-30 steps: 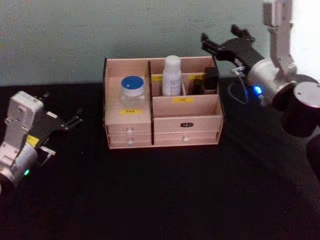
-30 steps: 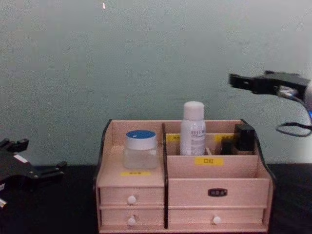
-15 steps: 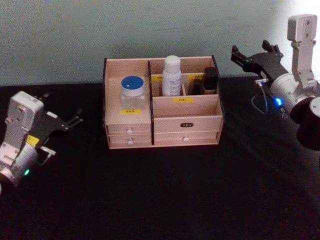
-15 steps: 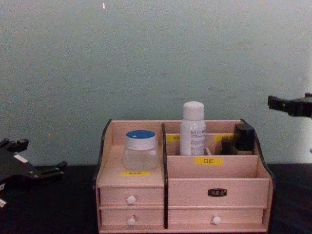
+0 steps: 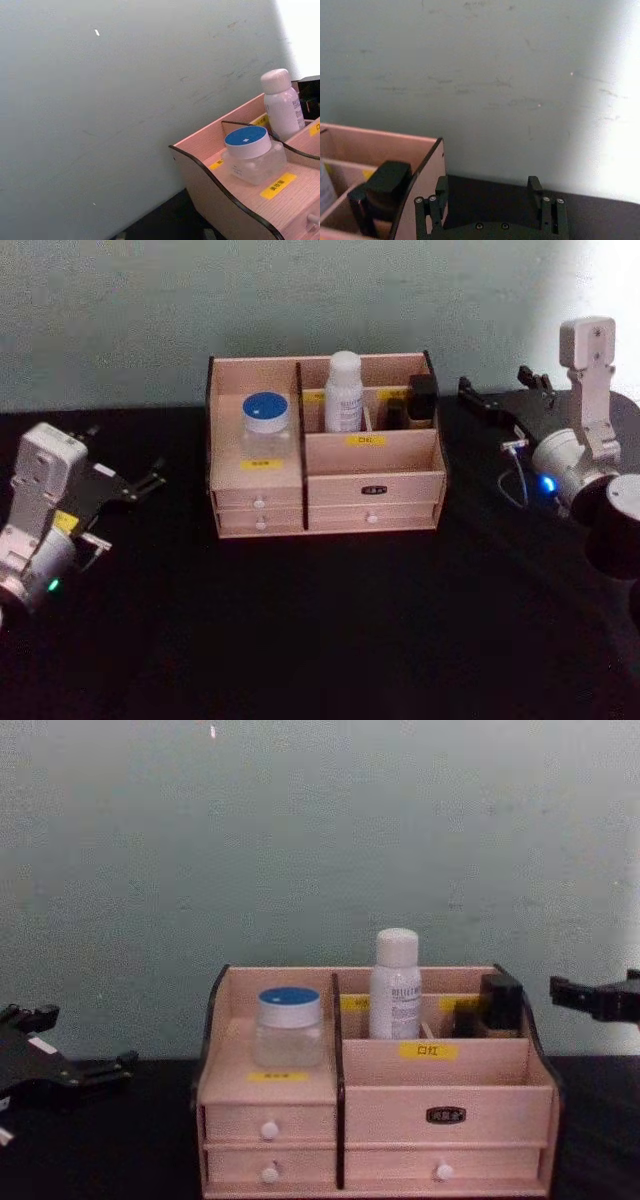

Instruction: Pick up the facial cleanser and watermelon frost from the table and place them into the tiered storage box.

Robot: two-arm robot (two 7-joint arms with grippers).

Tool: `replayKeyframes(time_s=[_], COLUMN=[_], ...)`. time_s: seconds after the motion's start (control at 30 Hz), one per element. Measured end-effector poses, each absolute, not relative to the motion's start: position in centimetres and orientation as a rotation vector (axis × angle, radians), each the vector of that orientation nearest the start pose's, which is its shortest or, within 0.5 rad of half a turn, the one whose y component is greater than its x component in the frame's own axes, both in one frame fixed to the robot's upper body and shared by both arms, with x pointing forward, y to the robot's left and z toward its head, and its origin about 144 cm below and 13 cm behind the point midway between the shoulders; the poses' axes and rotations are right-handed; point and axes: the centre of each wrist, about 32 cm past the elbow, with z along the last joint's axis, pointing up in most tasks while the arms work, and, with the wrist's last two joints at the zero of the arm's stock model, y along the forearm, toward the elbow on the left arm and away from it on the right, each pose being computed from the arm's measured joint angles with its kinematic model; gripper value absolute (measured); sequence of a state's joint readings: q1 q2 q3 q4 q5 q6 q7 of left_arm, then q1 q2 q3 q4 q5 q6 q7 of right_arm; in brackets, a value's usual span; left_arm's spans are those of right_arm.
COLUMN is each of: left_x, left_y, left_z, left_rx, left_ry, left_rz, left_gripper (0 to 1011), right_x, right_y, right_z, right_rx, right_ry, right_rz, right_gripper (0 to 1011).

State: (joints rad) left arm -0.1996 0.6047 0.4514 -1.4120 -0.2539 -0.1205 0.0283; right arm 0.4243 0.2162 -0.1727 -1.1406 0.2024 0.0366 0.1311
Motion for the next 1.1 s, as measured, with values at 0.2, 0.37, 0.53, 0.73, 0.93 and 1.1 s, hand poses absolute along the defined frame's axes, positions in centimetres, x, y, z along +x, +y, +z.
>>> replayKeyframes(time_s=[0.2,0.37,0.53,0.73,0.93,1.1], left_x=[48.9,48.9,48.9,48.9,48.9,48.9], left_y=[31.0,31.0,31.0,31.0,31.0,31.0], left_z=[114.0,114.0,114.0,114.0,114.0,114.0], left_rx=[0.305,0.304,0.304,0.304,0.304,0.304], left_ry=[-0.285,-0.285,-0.285,-0.285,-0.285,-0.285], left_rz=[1.248,1.248,1.248,1.248,1.248,1.248], left_gripper=[1001,1001,1001,1001,1001,1001], right_x=[56.3,55.5,54.6,53.6,53.6,53.6], right_y=[-27.0,-27.2,-27.4,-27.7,-27.7,-27.7], right_z=[115.7,115.0,114.1,113.4,113.4,113.4], right_rx=[-0.134,-0.167,-0.2,-0.227,-0.228,-0.227], right_ry=[0.025,0.045,0.071,0.09,0.091,0.09], right_rz=[-1.365,-1.35,-1.332,-1.317,-1.316,-1.316], right_gripper=[1002,1003,1002,1002,1003,1002])
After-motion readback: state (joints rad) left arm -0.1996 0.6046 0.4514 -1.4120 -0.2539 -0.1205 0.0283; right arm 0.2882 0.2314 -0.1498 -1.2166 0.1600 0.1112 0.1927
